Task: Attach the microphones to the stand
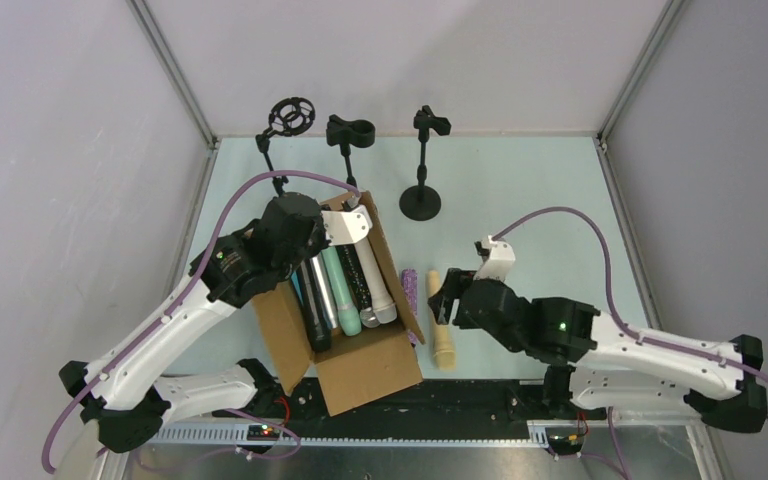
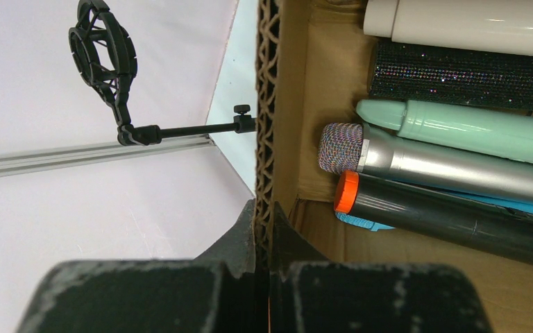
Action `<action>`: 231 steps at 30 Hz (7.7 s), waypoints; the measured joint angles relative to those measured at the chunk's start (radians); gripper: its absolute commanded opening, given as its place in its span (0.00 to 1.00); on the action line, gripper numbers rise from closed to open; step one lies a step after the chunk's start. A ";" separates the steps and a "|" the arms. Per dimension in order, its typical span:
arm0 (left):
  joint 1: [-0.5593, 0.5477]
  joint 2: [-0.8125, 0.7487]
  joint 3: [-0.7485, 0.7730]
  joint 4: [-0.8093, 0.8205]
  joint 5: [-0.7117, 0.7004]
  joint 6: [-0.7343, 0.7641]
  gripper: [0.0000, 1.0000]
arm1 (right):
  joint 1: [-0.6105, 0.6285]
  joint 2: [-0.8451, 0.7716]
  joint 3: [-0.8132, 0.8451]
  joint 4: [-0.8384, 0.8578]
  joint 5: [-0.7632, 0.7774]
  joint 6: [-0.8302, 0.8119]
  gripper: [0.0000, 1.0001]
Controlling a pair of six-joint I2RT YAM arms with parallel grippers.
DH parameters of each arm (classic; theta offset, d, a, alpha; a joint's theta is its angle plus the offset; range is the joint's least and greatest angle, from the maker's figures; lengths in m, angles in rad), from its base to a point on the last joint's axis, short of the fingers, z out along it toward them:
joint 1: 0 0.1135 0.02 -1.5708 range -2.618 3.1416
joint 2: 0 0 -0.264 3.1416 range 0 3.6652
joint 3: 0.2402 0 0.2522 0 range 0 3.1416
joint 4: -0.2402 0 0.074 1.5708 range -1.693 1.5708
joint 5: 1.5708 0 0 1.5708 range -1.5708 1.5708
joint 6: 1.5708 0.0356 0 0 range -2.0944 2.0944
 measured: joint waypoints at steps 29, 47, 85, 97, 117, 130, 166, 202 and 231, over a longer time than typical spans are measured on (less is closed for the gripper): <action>0.000 -0.025 0.000 -0.008 0.000 -0.012 0.00 | 0.222 0.779 0.300 0.813 -0.073 -0.566 0.70; 0.000 -0.029 0.000 -0.015 -0.001 -0.013 0.00 | 0.141 0.988 0.418 0.855 -0.158 -0.513 0.53; -0.005 -0.053 -0.002 -0.018 0.006 -0.014 0.00 | 0.425 0.250 0.196 0.198 -0.067 -0.463 0.00; -0.005 -0.051 -0.003 -0.018 0.002 -0.010 0.00 | 0.204 -0.184 0.188 -0.129 0.128 -0.276 0.00; -0.005 -0.039 -0.003 -0.014 -0.005 -0.008 0.00 | -0.358 0.381 -0.123 0.072 -0.285 -0.337 0.00; -0.005 -0.039 -0.003 -0.014 -0.005 -0.008 0.00 | -0.298 0.515 -0.129 0.274 -0.367 -0.267 0.00; -0.005 -0.039 -0.003 -0.017 -0.019 0.026 0.00 | -0.166 0.456 -0.137 0.227 -0.341 -0.093 0.80; 0.016 -0.040 -0.018 -0.008 -0.025 0.023 0.00 | 0.306 0.633 0.415 0.365 0.131 -0.514 0.75; 0.033 -0.045 -0.027 -0.026 -0.043 0.008 0.00 | 0.142 0.953 0.495 0.335 0.188 -0.396 0.69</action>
